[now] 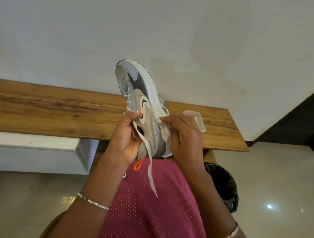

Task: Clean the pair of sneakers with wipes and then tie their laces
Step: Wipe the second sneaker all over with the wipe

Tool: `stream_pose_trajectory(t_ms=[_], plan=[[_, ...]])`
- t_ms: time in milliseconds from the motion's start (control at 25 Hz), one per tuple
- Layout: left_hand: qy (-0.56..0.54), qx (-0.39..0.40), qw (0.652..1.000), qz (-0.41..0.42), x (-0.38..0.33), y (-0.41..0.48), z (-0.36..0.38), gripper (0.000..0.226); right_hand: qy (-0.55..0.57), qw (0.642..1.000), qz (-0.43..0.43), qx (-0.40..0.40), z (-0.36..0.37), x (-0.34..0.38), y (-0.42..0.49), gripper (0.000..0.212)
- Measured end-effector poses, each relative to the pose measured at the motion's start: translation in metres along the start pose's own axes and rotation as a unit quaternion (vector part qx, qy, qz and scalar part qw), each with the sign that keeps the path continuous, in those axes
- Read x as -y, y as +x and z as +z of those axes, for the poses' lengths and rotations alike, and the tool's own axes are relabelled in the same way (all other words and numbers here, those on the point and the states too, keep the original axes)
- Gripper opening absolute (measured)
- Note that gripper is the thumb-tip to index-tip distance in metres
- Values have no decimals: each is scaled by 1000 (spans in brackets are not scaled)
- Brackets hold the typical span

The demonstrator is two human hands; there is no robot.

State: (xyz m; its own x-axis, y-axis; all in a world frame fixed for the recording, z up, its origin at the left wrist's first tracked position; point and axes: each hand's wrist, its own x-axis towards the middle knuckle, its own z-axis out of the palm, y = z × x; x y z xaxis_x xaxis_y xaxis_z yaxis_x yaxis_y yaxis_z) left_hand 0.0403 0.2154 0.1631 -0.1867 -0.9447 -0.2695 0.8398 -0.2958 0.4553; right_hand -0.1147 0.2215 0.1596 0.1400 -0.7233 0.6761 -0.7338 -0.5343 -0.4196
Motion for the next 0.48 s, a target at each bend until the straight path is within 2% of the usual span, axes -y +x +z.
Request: stream_pose_trajectory(t_ms=[120, 240, 320, 480], plan=[[-19, -5, 1000, 9, 1, 4, -5, 50, -15, 999, 25, -16, -8, -4, -40, 24], [-18, 18, 1000, 13, 2, 4, -5, 47, -7, 999, 51, -14, -11, -5, -48, 25], [-18, 48, 999, -2, 3, 3, -4, 47, -1, 998, 50, -23, -9, -1, -35, 21], [-15, 137, 989, -55, 4, 0, -6, 63, 34, 998, 53, -27, 2, 12, 6, 17]])
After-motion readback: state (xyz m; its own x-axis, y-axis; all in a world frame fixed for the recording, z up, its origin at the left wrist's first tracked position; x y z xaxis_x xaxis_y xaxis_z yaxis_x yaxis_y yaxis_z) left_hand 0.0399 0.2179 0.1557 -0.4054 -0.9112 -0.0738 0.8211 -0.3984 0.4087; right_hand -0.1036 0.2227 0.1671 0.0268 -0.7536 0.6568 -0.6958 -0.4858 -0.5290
